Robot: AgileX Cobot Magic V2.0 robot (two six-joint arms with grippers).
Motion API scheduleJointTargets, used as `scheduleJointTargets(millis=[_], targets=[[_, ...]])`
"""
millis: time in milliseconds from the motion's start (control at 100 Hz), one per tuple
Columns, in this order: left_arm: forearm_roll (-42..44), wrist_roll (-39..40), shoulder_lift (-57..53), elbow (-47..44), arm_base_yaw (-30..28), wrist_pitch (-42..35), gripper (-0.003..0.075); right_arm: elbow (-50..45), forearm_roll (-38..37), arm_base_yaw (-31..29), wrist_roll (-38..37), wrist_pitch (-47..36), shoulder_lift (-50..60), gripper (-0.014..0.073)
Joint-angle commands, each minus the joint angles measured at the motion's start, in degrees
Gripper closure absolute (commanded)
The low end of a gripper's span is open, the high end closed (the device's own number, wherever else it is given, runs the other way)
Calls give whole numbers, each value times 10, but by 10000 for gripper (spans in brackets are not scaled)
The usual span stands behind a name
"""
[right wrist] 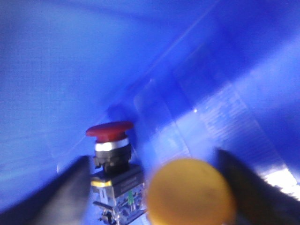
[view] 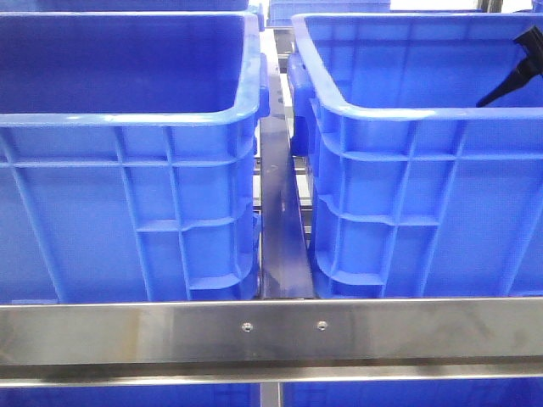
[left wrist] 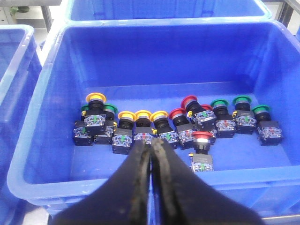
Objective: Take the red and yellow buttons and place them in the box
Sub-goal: 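Carry the yellow button with the right gripper into the bin with the red button, then lower the yellow button beside the red button and open the right gripper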
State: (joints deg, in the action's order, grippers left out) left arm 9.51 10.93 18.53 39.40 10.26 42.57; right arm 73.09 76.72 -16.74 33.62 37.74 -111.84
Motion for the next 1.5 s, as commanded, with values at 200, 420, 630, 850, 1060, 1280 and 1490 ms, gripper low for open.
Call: scheduleJointTargets(millis=[200,420,630,850,1060,1280,1490], targets=[[2,5,6,13,-2,-44,739,18,27,-3,5,-12,30,-60],[2,5,6,13,-2,-44,739,18,27,-3,25,-47,56,-60],[2,5,6,13,-2,-44,739,18,23,-3,54,-77,96,-60],[2,5,6,13,-2,-44,739,17,-8,-2,67,-53,130,-60],[2,5,6,13,-2,-44,739,-27,-40,11,101,-60,195,-60],[2,5,6,13,-2,-44,739,-101,-38,51,175,-142,304,-60],[2,5,6,13,-2,-44,739,-163,-38,91,250,-187,406,-60]])
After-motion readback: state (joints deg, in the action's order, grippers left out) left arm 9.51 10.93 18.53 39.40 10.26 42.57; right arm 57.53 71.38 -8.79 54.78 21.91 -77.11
